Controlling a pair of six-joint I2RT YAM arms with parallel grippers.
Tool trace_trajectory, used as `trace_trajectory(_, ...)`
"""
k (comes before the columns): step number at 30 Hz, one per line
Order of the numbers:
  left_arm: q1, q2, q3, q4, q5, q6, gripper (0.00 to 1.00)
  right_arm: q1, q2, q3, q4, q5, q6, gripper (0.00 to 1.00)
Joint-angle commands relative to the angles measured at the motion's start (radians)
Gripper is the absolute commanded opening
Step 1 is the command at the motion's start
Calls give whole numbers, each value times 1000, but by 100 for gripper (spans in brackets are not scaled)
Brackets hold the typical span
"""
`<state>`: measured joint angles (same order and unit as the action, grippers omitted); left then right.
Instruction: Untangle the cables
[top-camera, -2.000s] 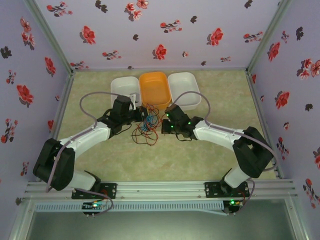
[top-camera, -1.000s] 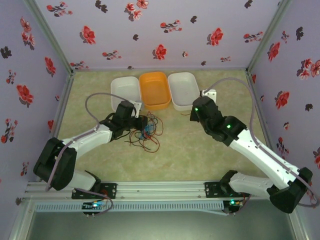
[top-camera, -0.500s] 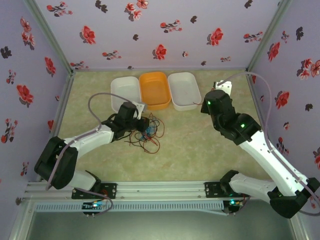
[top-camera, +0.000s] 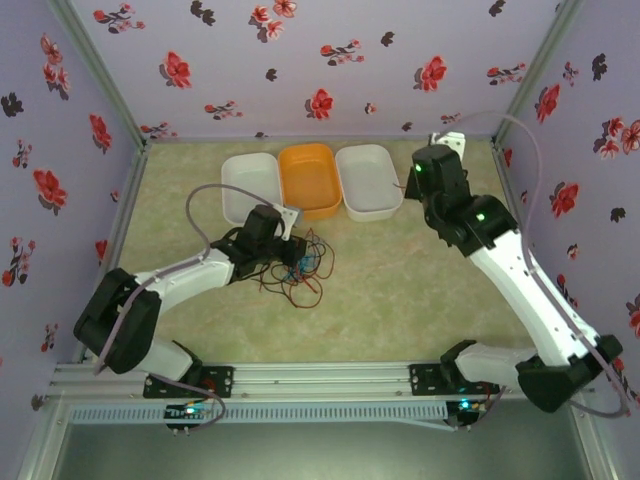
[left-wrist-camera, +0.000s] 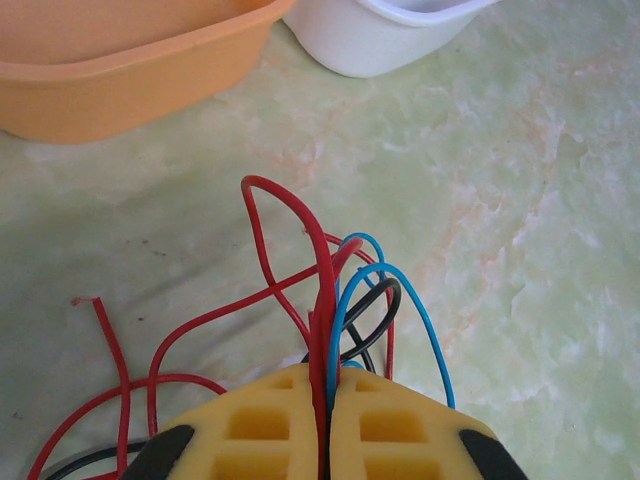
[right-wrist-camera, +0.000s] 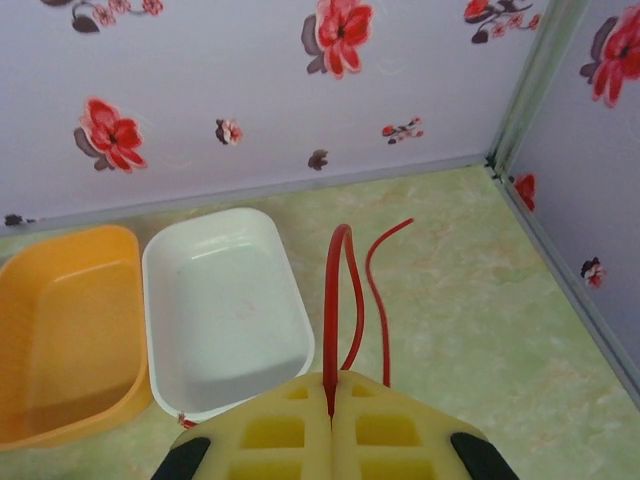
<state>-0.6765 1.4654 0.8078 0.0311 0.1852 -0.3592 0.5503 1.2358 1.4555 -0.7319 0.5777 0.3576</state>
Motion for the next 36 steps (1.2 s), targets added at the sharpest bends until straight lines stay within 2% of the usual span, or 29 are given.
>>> trace_trajectory(1, -11, 12, 36, 39, 17, 4, 6, -35, 89, 65, -3, -88, -49, 0)
trace_trajectory(3, -11, 9, 39, 48, 22, -4, 11, -55, 151, 100, 1, -131, -63, 0)
trace_trajectory(8, -11, -2, 50, 49, 30, -16, 34, -91, 312, 203, 6, -237, -92, 0)
trace_trajectory(17, -2, -38, 51, 48, 30, -51, 61, -135, 541, 326, 0, -371, -106, 0)
trace_trajectory(21, 20, -59, 36, 56, 24, -70, 82, -156, 614, 333, 20, -389, -107, 0)
trace_trajectory(23, 26, -71, 27, 56, 5, -70, 99, -168, 648, 333, 39, -401, -111, 0)
trace_trajectory(31, 45, -99, 24, 25, -53, -88, 100, -198, 781, 349, 58, -416, -105, 0)
trace_trajectory(36, 63, -128, 10, 13, -72, -103, 100, -211, 841, 350, 57, -413, -89, 6)
